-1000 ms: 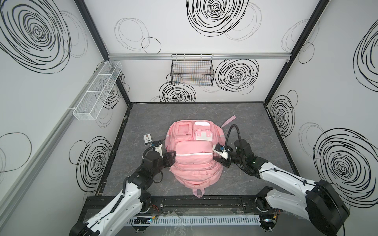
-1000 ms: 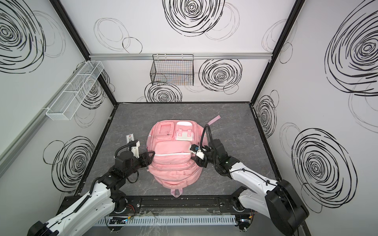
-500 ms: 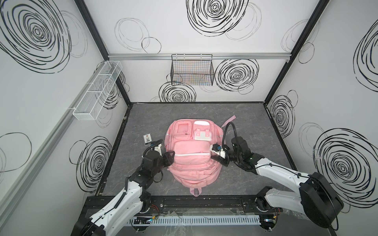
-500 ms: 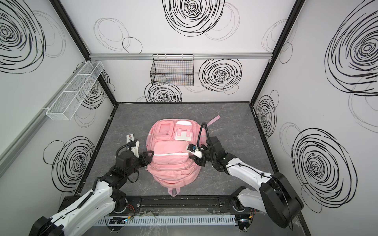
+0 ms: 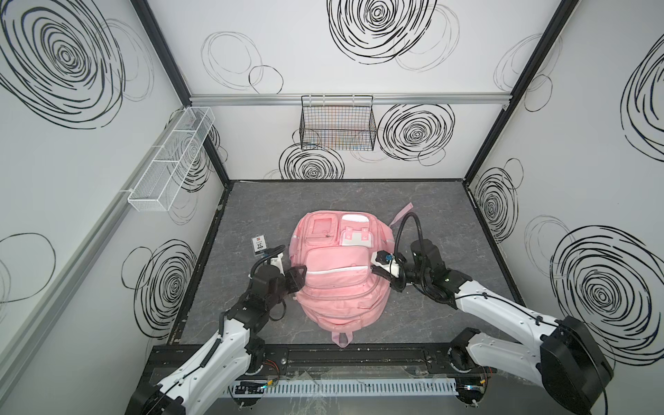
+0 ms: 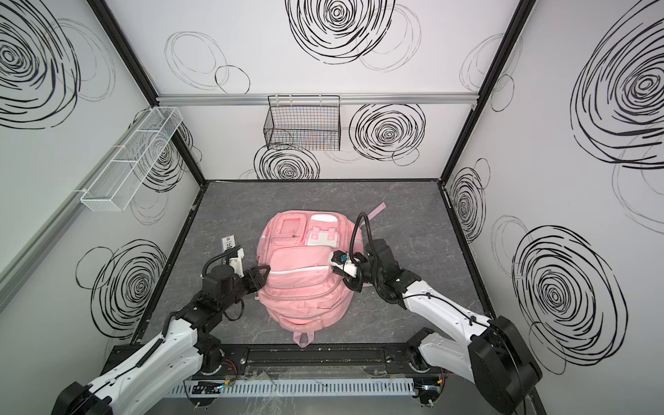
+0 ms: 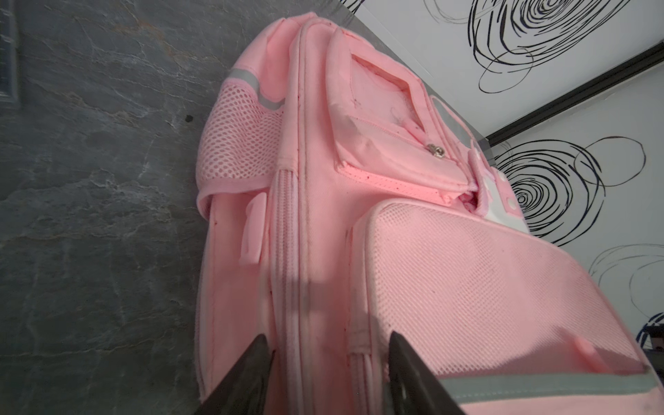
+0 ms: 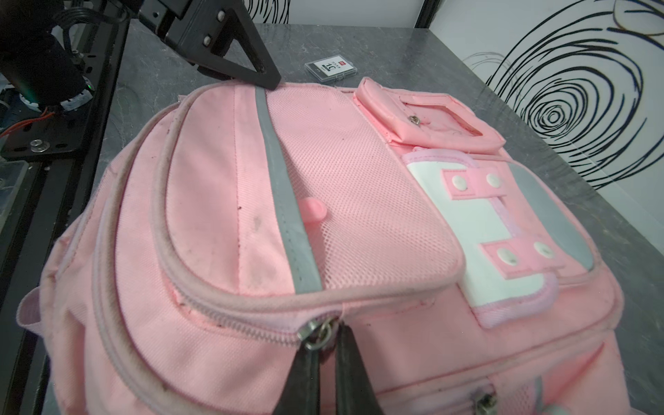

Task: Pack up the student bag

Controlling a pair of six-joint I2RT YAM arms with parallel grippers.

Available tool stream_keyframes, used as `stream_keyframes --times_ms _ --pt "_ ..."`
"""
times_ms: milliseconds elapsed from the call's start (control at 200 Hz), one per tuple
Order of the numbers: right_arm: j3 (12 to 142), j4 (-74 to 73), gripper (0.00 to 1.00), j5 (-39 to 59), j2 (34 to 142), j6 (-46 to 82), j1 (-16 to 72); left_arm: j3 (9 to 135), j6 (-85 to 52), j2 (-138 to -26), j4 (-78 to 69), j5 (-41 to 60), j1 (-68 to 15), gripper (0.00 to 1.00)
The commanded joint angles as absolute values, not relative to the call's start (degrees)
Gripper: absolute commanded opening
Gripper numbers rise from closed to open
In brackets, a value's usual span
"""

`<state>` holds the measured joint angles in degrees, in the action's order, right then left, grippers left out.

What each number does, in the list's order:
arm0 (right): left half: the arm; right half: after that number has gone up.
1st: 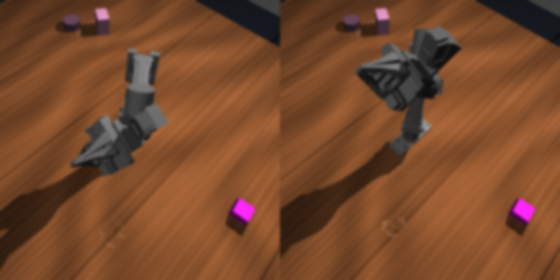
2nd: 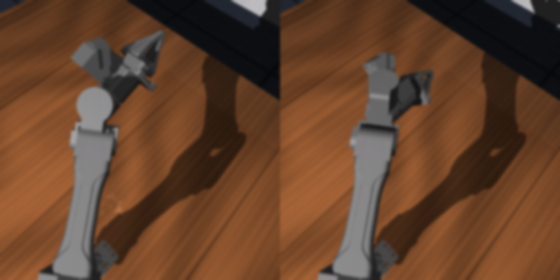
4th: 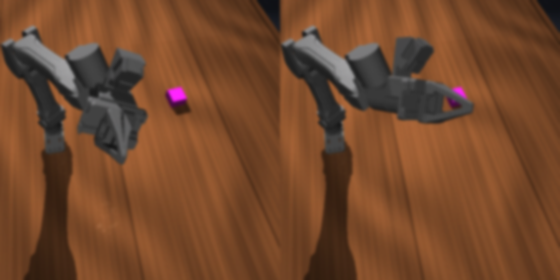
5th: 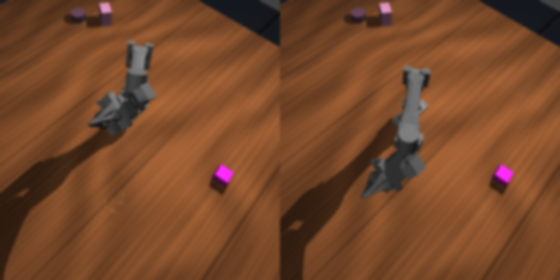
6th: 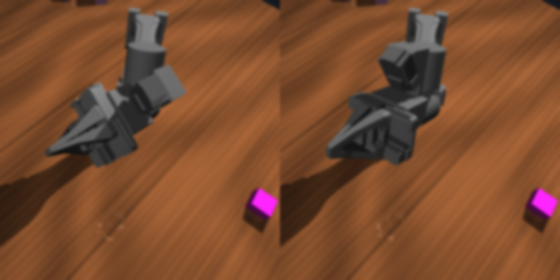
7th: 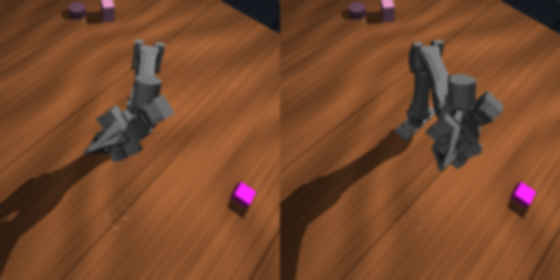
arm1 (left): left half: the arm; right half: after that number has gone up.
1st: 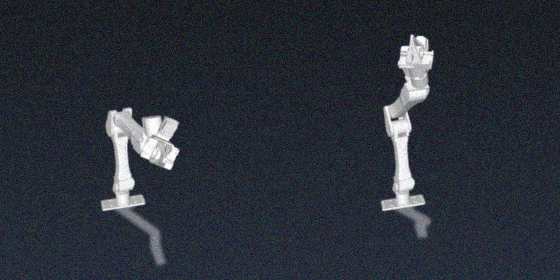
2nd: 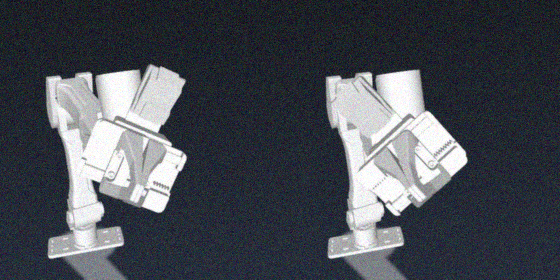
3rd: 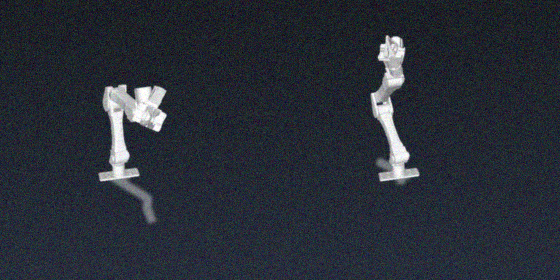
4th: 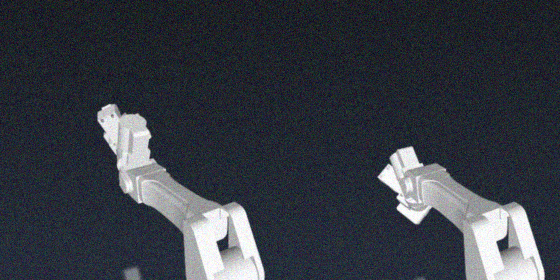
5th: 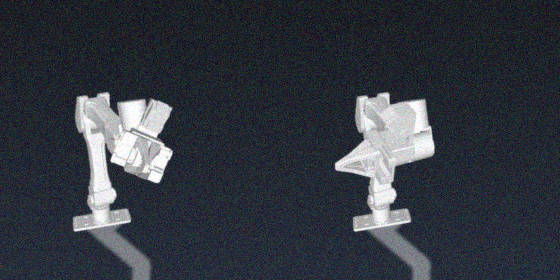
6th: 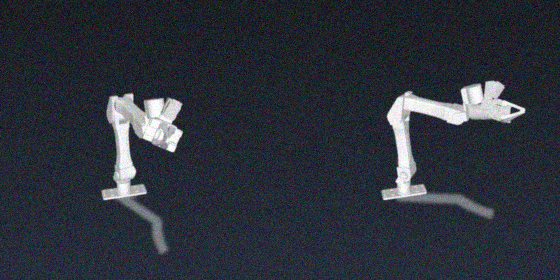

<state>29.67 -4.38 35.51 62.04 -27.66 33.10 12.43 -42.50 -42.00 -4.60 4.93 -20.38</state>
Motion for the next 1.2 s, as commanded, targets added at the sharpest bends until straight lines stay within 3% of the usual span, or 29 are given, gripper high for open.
stream_keyframes --times_ms 0,230,290,320,495,645,760,855,966,1196 --pt "28.8 -5.5 0.00 35.2 58.5 -26.3 33.6 11.8 -42.3 -41.5 -5.4 4.6 -19.9 0.55" --pt "27.5 -6.6 0.00 25.3 53.8 -26.9 36.0 14.8 -39.2 -40.5 -2.5 3.3 -20.1 0.53" --pt "26.8 -7.7 0.17 22.5 52.8 -27.0 36.9 16.1 -37.9 -40.4 -1.7 3.0 -20.4 0.54" --pt "26.2 -8.9 0.20 20.9 52.3 -26.7 37.2 16.7 -37.4 -40.5 -1.4 2.9 -20.6 0.53" --pt "24.4 -12.6 0.12 17.3 53.0 -25.2 38.4 18.5 -36.7 -41.5 -0.8 2.6 -21.7 0.54" --pt "24.7 -13.7 0.12 14.2 55.1 -23.6 39.9 17.8 -37.3 -41.7 -1.4 2.4 -22.2 0.54" --pt "23.8 -15.9 0.15 9.5 55.0 -22.6 41.0 17.6 -37.4 -41.7 -1.2 2.1 -22.6 0.54" --pt "22.5 -17.8 0.25 6.0 54.5 -22.1 41.9 17.4 -37.4 -41.3 -1.1 1.8 -22.7 0.54" --pt "21.8 -18.2 0.30 3.7 54.6 -22.0 42.6 17.3 -37.5 -41.0 -1.1 1.5 -22.8 0.54" --pt "20.7 -19.7 0.32 4.2 55.9 -21.4 43.2 17.4 -37.8 -41.8 -1.9 1.8 -22.9 0.54"
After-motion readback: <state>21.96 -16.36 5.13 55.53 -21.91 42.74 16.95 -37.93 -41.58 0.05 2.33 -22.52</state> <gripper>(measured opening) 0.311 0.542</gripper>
